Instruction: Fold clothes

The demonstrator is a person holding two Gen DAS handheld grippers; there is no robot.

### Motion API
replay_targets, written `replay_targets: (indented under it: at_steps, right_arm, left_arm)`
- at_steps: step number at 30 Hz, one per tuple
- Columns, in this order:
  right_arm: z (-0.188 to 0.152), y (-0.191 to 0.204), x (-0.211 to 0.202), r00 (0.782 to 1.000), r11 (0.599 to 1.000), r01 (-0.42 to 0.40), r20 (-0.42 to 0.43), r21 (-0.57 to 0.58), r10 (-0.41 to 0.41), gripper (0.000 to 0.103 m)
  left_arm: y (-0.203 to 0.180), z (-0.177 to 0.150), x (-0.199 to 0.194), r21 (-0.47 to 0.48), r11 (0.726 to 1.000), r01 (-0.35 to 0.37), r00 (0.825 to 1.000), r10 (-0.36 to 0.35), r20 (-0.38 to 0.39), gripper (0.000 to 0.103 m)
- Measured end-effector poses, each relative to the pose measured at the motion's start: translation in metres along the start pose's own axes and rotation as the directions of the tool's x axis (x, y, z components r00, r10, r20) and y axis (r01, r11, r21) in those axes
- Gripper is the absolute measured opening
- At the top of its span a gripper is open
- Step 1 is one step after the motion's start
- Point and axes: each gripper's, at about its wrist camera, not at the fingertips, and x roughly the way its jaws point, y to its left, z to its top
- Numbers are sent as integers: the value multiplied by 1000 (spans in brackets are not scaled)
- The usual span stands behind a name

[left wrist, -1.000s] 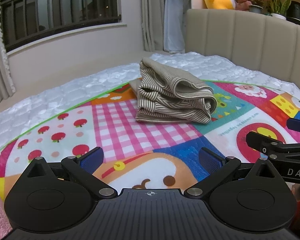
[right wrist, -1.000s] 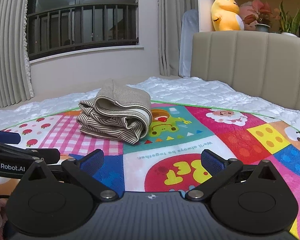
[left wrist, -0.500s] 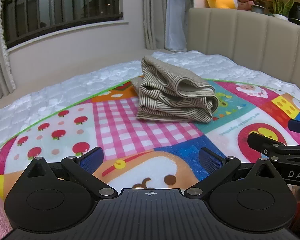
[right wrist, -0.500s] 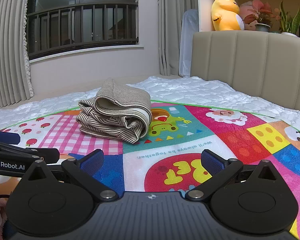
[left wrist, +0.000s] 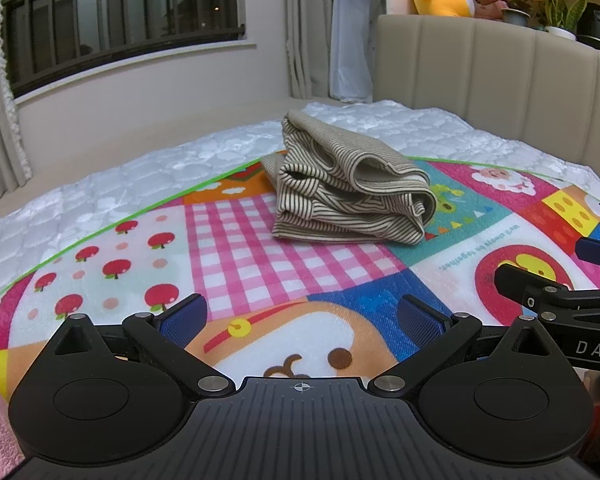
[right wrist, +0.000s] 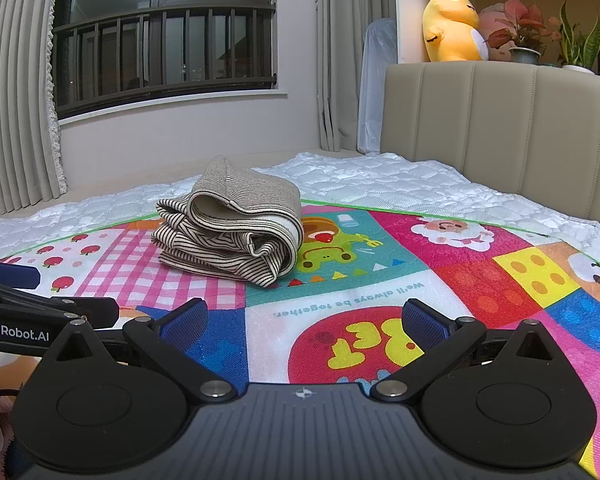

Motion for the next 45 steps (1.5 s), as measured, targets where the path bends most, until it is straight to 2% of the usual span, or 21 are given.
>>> replay_targets:
  at_steps: [45]
  right_arm:
    - [0, -3, -1, 1000, 1000, 1, -2, 13, -1, 103]
  left_arm:
    - [0, -1, 0, -1, 1000, 8, 1000, -8, -8, 103]
